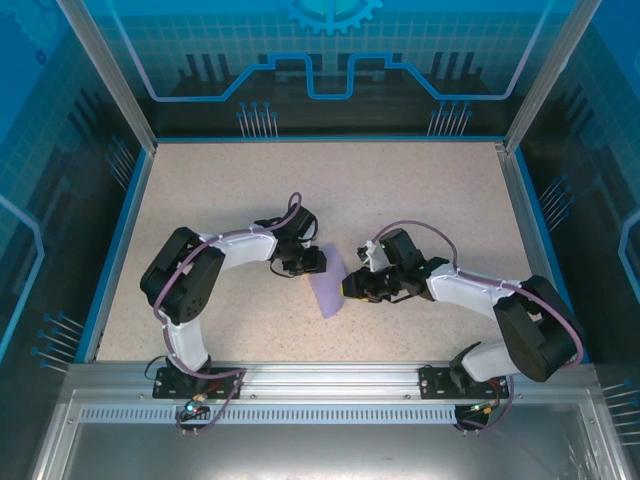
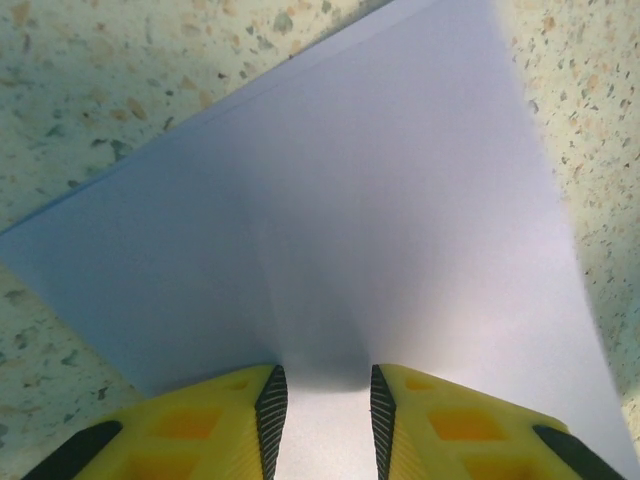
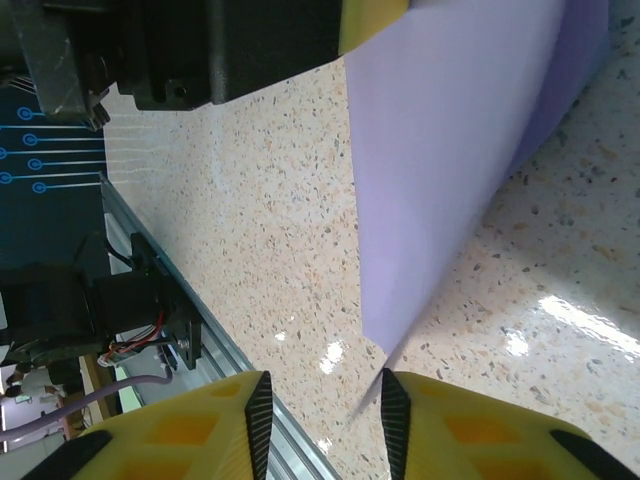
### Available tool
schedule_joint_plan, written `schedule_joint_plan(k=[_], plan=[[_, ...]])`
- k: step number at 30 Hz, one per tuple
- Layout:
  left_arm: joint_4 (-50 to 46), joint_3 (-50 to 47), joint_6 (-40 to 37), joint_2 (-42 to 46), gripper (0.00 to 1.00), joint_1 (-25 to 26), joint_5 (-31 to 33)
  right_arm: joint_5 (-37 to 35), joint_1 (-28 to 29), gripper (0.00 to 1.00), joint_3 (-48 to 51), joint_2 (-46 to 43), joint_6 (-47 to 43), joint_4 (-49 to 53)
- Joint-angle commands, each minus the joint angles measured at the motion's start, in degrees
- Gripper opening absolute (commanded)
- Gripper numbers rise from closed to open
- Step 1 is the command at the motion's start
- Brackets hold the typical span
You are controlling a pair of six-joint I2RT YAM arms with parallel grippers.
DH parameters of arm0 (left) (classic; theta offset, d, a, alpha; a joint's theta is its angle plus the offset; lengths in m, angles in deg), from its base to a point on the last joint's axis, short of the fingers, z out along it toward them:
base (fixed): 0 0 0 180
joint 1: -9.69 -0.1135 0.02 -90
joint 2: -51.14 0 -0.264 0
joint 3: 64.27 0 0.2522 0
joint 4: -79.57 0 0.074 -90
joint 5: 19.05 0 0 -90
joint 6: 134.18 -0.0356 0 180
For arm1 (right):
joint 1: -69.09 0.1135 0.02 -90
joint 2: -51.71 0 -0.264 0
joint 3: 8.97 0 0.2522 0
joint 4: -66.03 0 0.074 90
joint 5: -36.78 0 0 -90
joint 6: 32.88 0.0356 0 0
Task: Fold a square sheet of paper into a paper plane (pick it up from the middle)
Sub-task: Third fold the triangle at the center of the table.
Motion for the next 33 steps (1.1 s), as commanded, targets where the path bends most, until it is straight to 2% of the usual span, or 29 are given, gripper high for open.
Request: schedule_joint_plan(k=[1, 6, 14, 26, 33], plan=[[-1.11, 0.22, -1.53, -2.88, 0.33, 0.28, -0.51, 1.54, -0.74, 0.34, 0.73, 0.04, 0.25, 0.93], [-1.27, 0.49, -1.51, -3.14, 0.33, 0.29, -0.58, 0.99, -0.66, 0.31, 0.55, -0.62, 0.17, 1.48], [-1.82, 1.13, -1.79, -3.33, 0.33, 0.26, -1.1, 0.53, -0.63, 0.26, -1.16, 3.17, -1.13, 1.64], [-2.19, 1.63, -2.2, -3.93, 0.33, 0.28, -1.31, -4.55, -0.74, 0.31, -2.62, 3.21, -4.34, 9.56], [-2.44, 2.05, -2.34, -4.13, 0.33, 0.26, -1.38, -6.0, -1.0, 0.28, -2.87, 3.73, -5.26, 11.03]])
